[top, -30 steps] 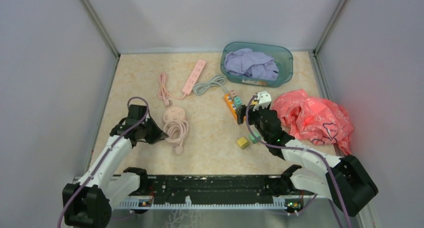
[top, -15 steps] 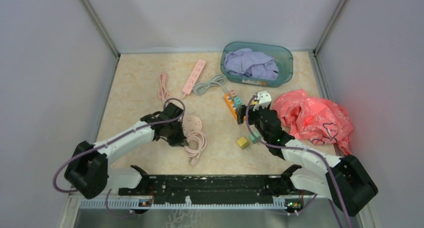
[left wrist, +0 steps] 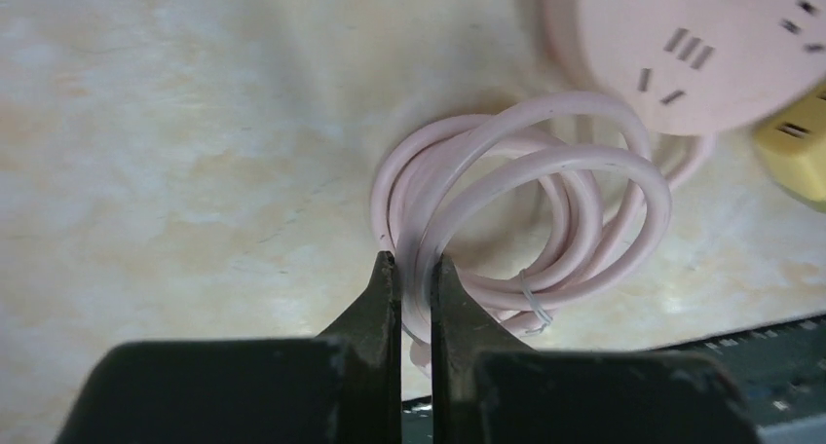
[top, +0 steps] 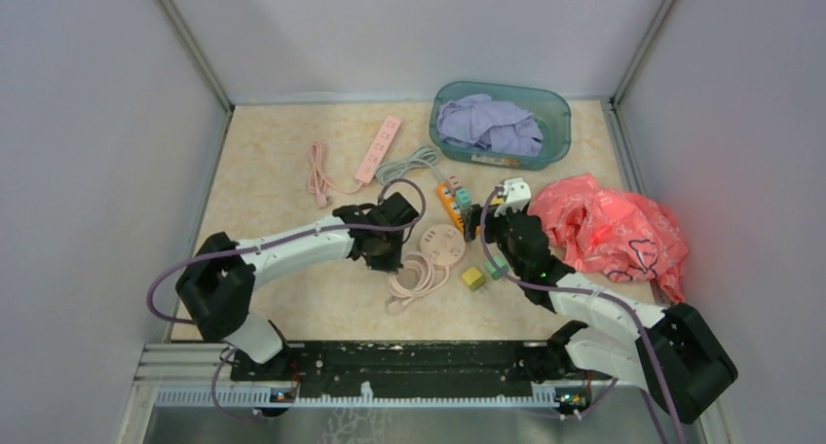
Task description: Insert the plug
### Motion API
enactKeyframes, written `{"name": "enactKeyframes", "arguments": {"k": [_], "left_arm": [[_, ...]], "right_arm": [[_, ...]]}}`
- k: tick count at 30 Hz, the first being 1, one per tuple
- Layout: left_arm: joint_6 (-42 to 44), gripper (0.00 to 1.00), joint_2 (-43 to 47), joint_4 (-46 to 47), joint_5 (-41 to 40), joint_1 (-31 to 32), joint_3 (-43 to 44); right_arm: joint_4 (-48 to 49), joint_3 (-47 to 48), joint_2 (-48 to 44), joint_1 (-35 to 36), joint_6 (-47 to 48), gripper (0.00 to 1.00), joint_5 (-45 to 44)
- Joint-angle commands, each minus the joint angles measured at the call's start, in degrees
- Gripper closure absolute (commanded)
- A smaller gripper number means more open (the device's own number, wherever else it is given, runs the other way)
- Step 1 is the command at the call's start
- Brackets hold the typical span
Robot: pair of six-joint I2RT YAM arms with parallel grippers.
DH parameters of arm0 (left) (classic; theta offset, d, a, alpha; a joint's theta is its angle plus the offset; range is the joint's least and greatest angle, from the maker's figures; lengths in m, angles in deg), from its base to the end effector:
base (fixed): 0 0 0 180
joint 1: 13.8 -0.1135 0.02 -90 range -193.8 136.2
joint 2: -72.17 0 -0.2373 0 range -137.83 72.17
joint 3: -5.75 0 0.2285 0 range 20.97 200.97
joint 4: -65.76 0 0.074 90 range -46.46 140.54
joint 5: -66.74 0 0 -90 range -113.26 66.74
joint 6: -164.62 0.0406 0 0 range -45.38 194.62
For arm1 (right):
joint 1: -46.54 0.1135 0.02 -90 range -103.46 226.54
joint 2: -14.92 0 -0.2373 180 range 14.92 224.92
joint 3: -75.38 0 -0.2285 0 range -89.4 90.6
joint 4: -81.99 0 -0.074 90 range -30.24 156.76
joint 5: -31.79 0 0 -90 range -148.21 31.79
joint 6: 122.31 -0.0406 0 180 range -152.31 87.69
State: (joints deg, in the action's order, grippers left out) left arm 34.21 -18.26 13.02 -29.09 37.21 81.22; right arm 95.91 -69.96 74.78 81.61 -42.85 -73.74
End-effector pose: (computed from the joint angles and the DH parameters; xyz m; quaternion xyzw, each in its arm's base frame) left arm 0.1831 -0.2197 0.1860 0.0807 0.9766 -0.1034 0.1706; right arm 0.1851 0.1167 0.1993 -0.0790 0.7668 0.1473 0.6197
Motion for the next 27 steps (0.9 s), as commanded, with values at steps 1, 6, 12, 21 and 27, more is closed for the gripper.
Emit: {"name": "enactKeyframes", "arguments": {"k": [1, 6, 12, 21, 27], "left_arm": [[3.5, 1.00, 0.7, -8.5, -11.7, -1.5, -0.8], [6.6, 0.93, 1.0, -11.4, -16.1, -4.0, -2.3], [9.4, 0.82, 0.9, -13.1, -19.7, -9.3, -2.2], [11.6, 0.71, 3.3, -7.5, -15.9, -16.9, -5.2], [11.0, 0.57, 6.9, -4.6, -14.5, -17.1, -5.9]], "right_arm": [[3.3, 0.2, -1.5, -0.2, 0.4, 0.13, -0.3], [3.3, 0.6, -0.3, -0.2, 0.4, 0.13, 0.1], [3.4, 0.8, 0.3, -0.2, 0.6, 0.13, 0.4], [2.1, 2.0, 2.1, -0.2, 0.6, 0.13, 1.8], [-0.5, 4.2, 3.8, -0.2, 0.1, 0.13, 6.3]]}}
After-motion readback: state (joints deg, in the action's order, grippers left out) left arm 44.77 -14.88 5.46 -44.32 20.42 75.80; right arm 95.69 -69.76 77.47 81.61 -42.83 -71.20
